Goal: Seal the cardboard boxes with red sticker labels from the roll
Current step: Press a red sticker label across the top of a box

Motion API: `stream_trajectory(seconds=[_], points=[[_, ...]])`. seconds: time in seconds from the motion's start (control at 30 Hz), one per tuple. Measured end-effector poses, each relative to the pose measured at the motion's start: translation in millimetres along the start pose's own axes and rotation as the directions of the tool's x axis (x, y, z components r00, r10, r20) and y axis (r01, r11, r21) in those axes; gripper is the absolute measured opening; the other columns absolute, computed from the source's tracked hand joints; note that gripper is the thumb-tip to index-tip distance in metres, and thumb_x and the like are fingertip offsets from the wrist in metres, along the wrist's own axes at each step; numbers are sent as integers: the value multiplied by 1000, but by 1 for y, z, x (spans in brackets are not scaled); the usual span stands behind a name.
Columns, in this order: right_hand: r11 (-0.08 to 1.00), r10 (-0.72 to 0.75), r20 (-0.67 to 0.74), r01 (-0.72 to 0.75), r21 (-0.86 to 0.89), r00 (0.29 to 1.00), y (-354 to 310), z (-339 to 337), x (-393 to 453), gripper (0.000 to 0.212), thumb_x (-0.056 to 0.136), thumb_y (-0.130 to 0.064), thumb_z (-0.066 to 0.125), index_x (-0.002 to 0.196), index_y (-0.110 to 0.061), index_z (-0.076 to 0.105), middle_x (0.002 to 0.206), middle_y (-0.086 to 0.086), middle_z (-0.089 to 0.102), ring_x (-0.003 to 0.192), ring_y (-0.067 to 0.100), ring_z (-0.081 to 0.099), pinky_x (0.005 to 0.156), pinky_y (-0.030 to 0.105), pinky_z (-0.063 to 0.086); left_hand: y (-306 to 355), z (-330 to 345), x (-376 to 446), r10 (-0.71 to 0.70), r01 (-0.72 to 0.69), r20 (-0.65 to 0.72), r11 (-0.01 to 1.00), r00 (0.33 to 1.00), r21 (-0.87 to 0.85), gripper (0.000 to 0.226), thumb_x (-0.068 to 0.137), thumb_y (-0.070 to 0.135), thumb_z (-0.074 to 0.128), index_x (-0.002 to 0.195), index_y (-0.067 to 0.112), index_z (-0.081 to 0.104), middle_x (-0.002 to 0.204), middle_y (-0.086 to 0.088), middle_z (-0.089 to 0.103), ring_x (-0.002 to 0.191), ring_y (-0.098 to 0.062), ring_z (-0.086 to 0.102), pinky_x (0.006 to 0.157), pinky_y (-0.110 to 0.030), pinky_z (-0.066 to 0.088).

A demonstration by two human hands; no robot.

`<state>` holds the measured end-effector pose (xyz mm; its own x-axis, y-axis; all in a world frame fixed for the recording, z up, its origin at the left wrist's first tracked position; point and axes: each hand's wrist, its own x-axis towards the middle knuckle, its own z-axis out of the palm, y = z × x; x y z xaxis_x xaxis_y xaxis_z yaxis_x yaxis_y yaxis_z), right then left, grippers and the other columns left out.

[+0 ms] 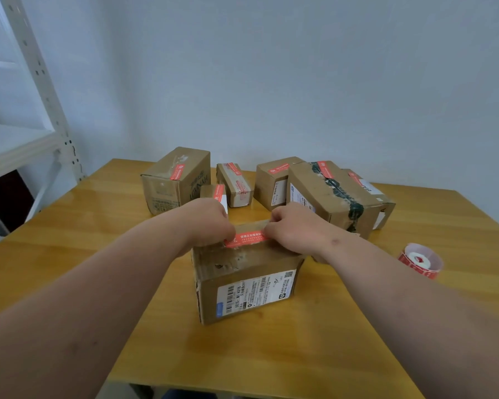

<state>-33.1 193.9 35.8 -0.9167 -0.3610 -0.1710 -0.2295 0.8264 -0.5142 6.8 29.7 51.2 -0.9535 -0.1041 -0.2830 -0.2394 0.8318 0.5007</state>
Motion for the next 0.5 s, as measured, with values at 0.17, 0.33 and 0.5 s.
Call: stream_trajectory(seconds=[0.17, 0.33, 0.5], points=[[992, 2, -65, -10, -127, 998, 1, 8, 4, 20, 91, -37, 48, 73, -28, 51, 111, 5, 49, 105, 30, 52, 92, 46, 48, -1, 0, 8, -7, 7, -6, 1000, 1000, 12, 21, 90, 26, 63, 101, 8, 65, 104, -11, 65, 99, -22, 61, 87, -36, 52], [987, -10, -83, -4, -161, 996, 2, 9, 4, 23, 90, -39, 48, 69, -30, 47, 110, 5, 47, 107, 31, 51, 93, 49, 47, -3, 4, 11, -10, 11, -10, 1000, 1000, 28, 21, 89, 25, 62, 99, 7, 66, 106, -13, 65, 99, -24, 62, 87, -37, 53], [985, -14, -71, 1, -175, 997, 3, 9, 7, 23, 90, -40, 49, 69, -30, 48, 108, 4, 46, 104, 30, 51, 91, 47, 48, -3, 4, 13, 1, 0, -16, 999, 1000, 37, 21, 90, 25, 62, 100, 7, 66, 105, -12, 65, 98, -22, 62, 86, -36, 53]])
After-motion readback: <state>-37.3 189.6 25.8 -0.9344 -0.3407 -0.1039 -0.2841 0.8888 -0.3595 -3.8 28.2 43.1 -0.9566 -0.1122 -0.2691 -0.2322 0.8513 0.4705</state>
